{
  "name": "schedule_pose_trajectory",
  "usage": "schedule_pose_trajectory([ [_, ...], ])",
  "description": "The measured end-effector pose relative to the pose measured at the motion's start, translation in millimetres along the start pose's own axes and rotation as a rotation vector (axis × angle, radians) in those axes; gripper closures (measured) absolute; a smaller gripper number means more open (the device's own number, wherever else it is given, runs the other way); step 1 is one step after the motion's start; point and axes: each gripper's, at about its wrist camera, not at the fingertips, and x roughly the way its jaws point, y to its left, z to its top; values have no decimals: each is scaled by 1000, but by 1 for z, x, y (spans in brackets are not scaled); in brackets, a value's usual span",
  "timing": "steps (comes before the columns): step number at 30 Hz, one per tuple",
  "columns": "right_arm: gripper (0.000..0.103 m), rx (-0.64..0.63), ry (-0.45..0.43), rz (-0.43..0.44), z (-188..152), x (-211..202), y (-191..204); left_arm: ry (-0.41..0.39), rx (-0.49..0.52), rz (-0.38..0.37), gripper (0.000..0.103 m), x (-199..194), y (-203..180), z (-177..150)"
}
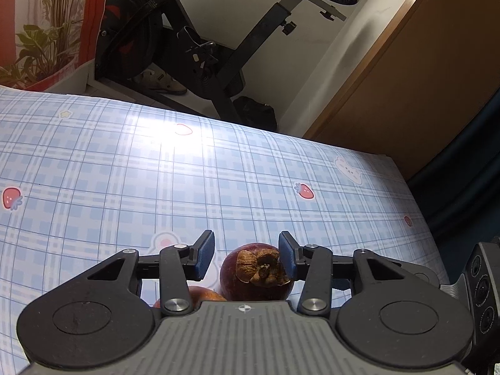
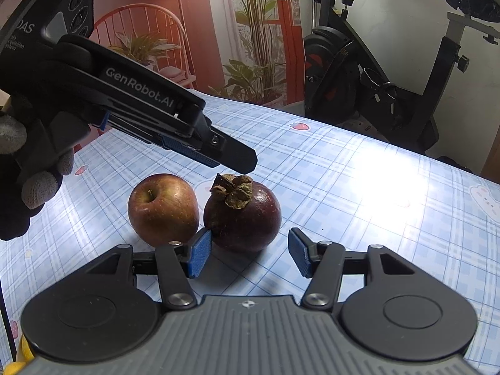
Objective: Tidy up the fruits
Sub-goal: 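Move the left tool to the purple mangosteen while the right tool approaches it, then close the left tool on the mangosteen and lift it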
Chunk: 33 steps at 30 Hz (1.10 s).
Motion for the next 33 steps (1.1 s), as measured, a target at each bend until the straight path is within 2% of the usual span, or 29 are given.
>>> schedule_pose_trajectory([
  [3,45,-1,0,11,1,2,1,11,-2,-18,51,2,-2,-1],
  [8,45,9,1,20,1,4,0,44,24,-38,51,6,-9,-6],
  [23,45,13,3,27,2,7,0,60,41,-18,52,10,-6,-8],
  [33,45,46,5,44,-2,0,-6,63,73,-15,52,9,-18,-13],
])
